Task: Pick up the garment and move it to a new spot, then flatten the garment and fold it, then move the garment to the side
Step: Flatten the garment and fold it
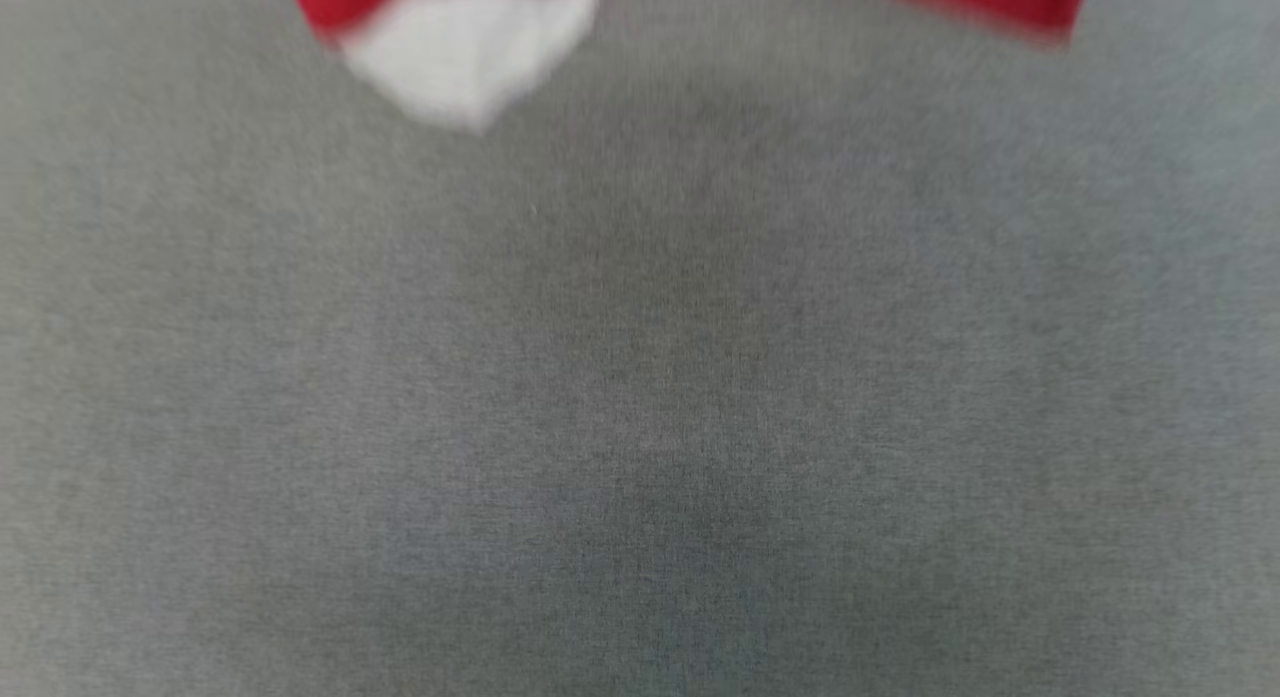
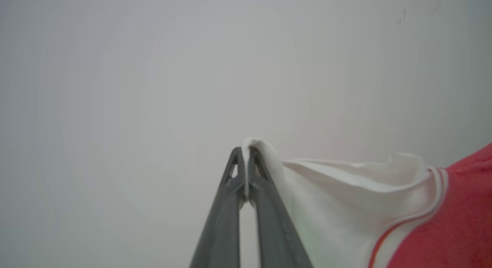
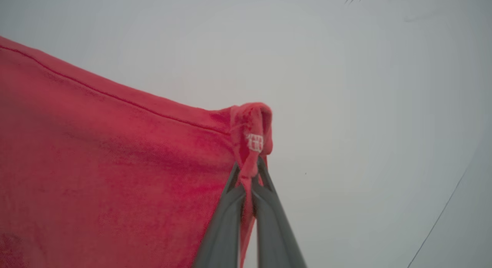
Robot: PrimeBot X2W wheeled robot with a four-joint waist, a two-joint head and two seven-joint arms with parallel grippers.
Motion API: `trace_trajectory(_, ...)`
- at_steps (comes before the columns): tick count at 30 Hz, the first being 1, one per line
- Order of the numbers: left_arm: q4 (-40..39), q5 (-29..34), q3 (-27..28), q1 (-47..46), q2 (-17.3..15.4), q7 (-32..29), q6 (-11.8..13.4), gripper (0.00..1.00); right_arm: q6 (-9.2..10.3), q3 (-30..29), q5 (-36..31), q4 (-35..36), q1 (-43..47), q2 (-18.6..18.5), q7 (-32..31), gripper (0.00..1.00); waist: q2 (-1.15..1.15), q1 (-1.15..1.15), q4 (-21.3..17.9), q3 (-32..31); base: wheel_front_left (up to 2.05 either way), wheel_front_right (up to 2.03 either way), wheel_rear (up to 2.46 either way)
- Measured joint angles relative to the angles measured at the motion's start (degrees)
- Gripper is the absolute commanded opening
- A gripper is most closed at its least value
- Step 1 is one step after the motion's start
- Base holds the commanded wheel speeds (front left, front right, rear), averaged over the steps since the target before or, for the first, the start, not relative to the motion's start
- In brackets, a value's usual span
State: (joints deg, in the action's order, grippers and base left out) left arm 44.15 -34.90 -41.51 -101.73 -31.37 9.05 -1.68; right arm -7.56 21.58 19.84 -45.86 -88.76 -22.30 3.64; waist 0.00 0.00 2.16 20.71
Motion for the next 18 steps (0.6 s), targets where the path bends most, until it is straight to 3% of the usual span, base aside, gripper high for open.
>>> trace_trajectory(3, 0.1, 2.0, 1.2, -3.0, 0.9, 5.5, -0.2, 0.00, 0.00, -3.6, -6.9, -3.6, -3.5, 1.1, 8.0, 0.00, 0.00, 0.00, 0.1, 2.7, 0.00, 0.00, 0.00)
trace_trajectory(8, -9.4, 5.2, 5.8, 0.6, 1.1, 5.9, -2.3, 0.00, 0.00, -5.3, -12.1, -8.6, -2.6, 3.9, 10.2, 0.00, 0.00, 0.00, 1.3, 5.4, 0.00, 0.00, 0.00)
trace_trajectory(14, -10.3, 5.8, 4.4, 16.6, -0.6, 6.0, -4.9, 0.00, 0.00, -1.7, -9.2, -13.9, 5.1, 5.1, 8.8, 0.00, 0.00, 0.00, 2.7, 4.5, 0.00, 0.00, 0.00)
trace_trajectory(18, -9.2, 2.4, 3.2, 22.5, -1.2, 6.0, -5.4, 0.00, 0.00, 1.3, -4.7, -14.1, 10.2, 4.5, 6.6, 0.00, 0.00, 0.00, 3.5, 3.6, 0.00, 0.00, 0.00)
